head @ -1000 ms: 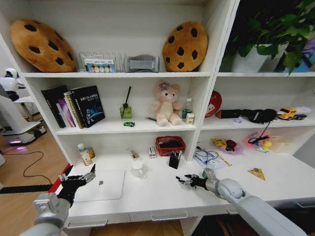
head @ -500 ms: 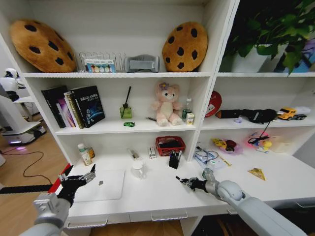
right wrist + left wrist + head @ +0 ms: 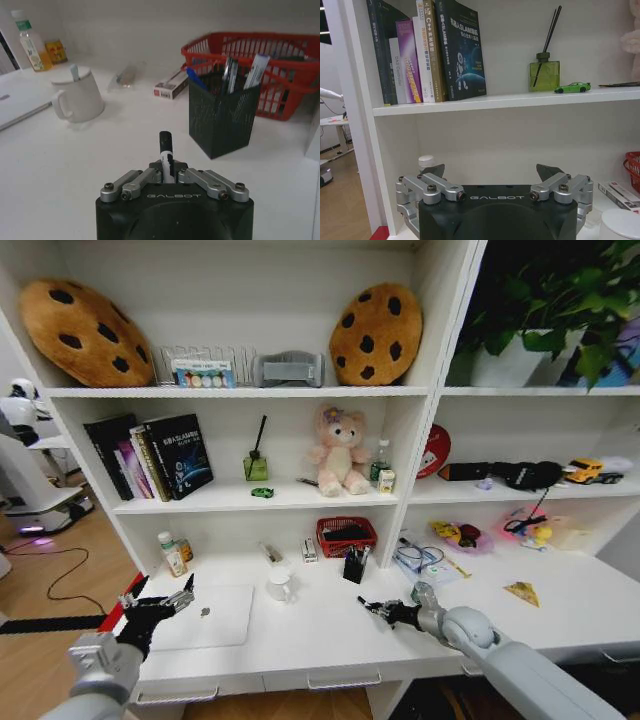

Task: Organize the objects on the table.

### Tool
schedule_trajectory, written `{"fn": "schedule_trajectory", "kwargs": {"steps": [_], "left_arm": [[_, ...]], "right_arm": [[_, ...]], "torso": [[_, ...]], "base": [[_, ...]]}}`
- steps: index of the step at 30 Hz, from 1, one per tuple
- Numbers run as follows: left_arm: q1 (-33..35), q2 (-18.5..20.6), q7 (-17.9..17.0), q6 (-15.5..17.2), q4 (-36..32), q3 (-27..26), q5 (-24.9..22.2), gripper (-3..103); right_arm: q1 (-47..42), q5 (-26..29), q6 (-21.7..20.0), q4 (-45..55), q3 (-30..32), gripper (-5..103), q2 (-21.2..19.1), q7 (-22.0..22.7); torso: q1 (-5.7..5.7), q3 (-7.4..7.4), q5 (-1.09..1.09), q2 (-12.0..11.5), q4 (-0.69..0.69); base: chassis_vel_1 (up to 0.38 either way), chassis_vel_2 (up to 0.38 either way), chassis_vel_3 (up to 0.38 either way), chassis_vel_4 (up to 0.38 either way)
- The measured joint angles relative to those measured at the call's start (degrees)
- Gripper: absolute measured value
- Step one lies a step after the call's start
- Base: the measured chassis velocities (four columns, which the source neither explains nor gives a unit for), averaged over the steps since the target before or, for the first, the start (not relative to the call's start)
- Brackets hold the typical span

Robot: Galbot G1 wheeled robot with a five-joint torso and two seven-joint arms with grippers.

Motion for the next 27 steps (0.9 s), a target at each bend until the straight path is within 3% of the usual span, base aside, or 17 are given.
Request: {"fn": "schedule_trajectory", "kwargs": {"steps": [3,6,7,8,9,11,12,15,16,18,19,22,23,25,27], "left_arm": [[0.00,0.00,0.00,0.00,0.00,0.00,0.00,100],[0.00,0.00,0.00,0.00,0.00,0.00,0.00,100],[0.00,0.00,0.00,0.00,0.00,0.00,0.00,100],[0.00,0.00,0.00,0.00,0.00,0.00,0.00,100],[0.00,0.00,0.00,0.00,0.00,0.00,0.00,100],[0.00,0.00,0.01,0.00,0.00,0.00,0.00,100],[0.00,0.00,0.01,0.00,0.00,0.00,0.00,100],[0.00,0.00,0.01,0.00,0.00,0.00,0.00,100],[0.00,0.00,0.01,0.00,0.00,0.00,0.00,100],[0.00,0.00,0.00,0.00,-0.01,0.00,0.00,100],[0.00,0.00,0.00,0.00,-0.01,0.00,0.00,100],[0.00,0.00,0.01,0.00,-0.01,0.00,0.00,100],[0.00,0.00,0.01,0.00,-0.01,0.00,0.00,100],[0.00,0.00,0.01,0.00,-0.01,0.00,0.00,100],[0.01,0.00,0.01,0.00,0.00,0.00,0.00,100]], "right_arm": [[0.00,0.42,1.37,1.00,0.49,10,0.19,1.07],[0.10,-1.07,8.03,3.65,1.76,10,1.48,5.64],[0.10,-1.07,8.03,3.65,1.76,10,1.48,5.64],[0.27,-1.74,10.07,4.86,2.00,10,2.79,9.36],[0.27,-1.74,10.07,4.86,2.00,10,2.79,9.36],[1.20,-3.28,12.76,4.88,1.08,10,5.11,14.90],[1.20,-3.28,12.76,4.88,1.08,10,5.11,14.90],[3.25,-10.90,20.61,0.74,-1.39,10,8.58,21.25],[3.25,-10.90,20.61,0.74,-1.39,10,8.58,21.25],[4.59,-15.08,26.57,-3.10,-2.84,10,11.02,24.49],[4.59,-15.08,26.57,-3.10,-2.84,10,11.02,24.49],[6.80,-21.59,34.80,-10.18,-4.17,10,14.55,27.51],[6.80,-21.59,34.80,-10.18,-4.17,10,14.55,27.51],[8.18,-24.73,39.51,-13.81,-5.24,10,16.32,28.98],[8.80,-25.63,41.44,-15.17,-5.72,10,17.22,29.59]], "torso": [[0.00,0.00,0.00,0.00,0.00],[0.00,0.00,-0.02,0.01,0.00],[0.00,0.00,-0.02,0.01,0.00],[0.00,0.00,-0.01,0.00,0.00],[0.00,0.00,-0.01,0.00,0.00],[0.00,0.00,-0.03,0.01,0.00],[0.00,0.00,-0.03,0.01,0.00],[0.00,0.00,-0.01,0.01,0.00],[0.00,0.00,-0.01,0.01,0.00],[0.00,0.00,0.00,0.01,0.00],[0.00,0.00,0.00,0.01,0.00],[0.00,0.00,0.01,0.01,0.00],[0.00,0.00,0.01,0.01,0.00],[0.00,0.00,0.00,0.01,0.00],[0.00,0.00,-0.02,0.01,0.00]], "base": [[0.000,0.000,0.000,0.000],[0.000,0.000,0.000,0.000],[0.000,0.000,0.000,0.000],[0.000,0.000,0.000,0.000],[0.000,0.000,0.000,0.000],[0.000,0.000,0.000,0.000],[0.000,0.000,0.000,0.000],[0.000,0.000,0.000,0.000],[0.000,0.000,0.000,0.000],[0.000,0.000,0.000,0.000],[0.000,0.000,0.000,0.000],[0.000,0.000,0.000,0.000],[0.000,0.000,0.000,0.000],[0.000,0.000,0.000,0.000],[0.000,0.000,0.000,0.000]]}}
